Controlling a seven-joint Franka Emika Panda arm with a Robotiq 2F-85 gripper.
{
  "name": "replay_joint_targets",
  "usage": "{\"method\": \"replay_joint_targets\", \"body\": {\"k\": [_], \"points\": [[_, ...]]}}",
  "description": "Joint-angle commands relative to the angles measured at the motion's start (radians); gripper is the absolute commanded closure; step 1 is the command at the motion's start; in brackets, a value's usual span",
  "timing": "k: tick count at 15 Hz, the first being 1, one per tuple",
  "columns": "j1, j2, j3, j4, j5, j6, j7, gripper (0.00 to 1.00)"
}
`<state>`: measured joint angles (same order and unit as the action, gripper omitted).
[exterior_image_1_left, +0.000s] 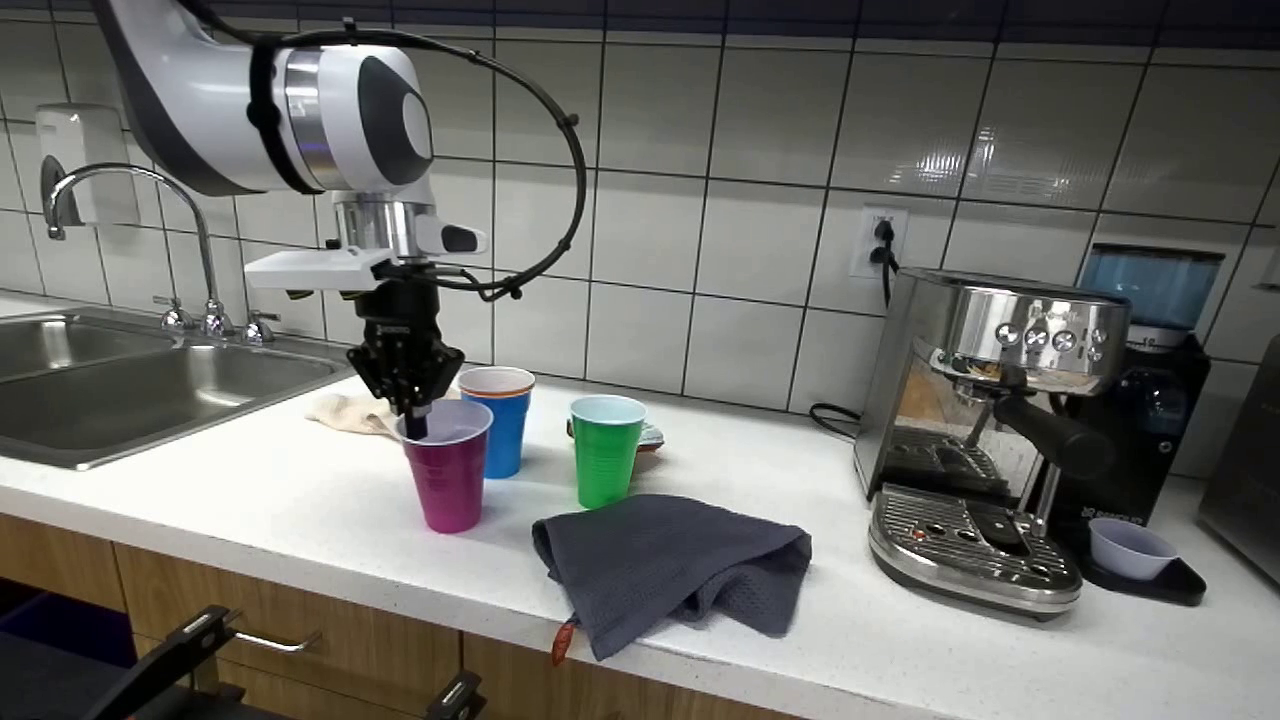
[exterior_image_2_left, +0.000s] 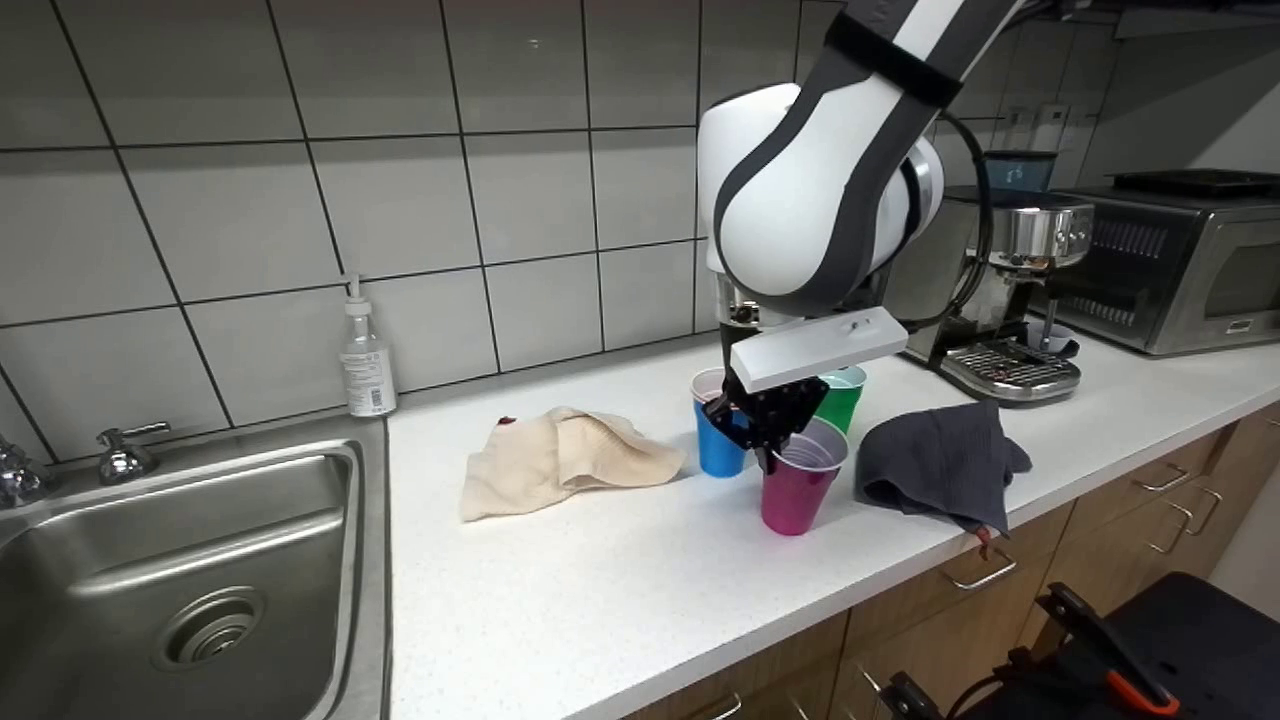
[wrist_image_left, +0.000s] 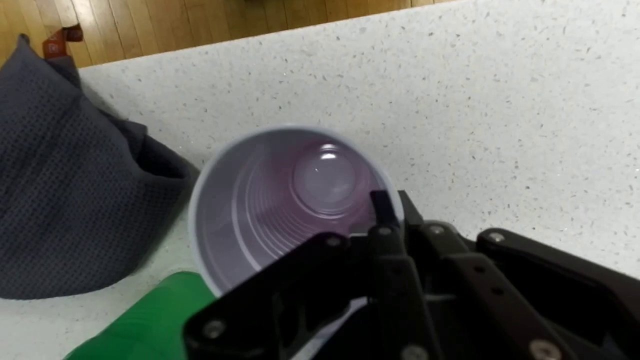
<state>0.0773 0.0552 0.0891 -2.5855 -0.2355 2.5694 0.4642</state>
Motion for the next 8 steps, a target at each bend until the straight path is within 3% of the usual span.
{"method": "replay_joint_targets", "body": {"k": [1, 8], "points": [[0.015, -0.013, -0.013, -0.013, -0.033, 0.017, 0.04, 0.99], [0.016, -0.056, -0.008, -0.019, -0.004, -0.032, 0.014, 0.99]]}}
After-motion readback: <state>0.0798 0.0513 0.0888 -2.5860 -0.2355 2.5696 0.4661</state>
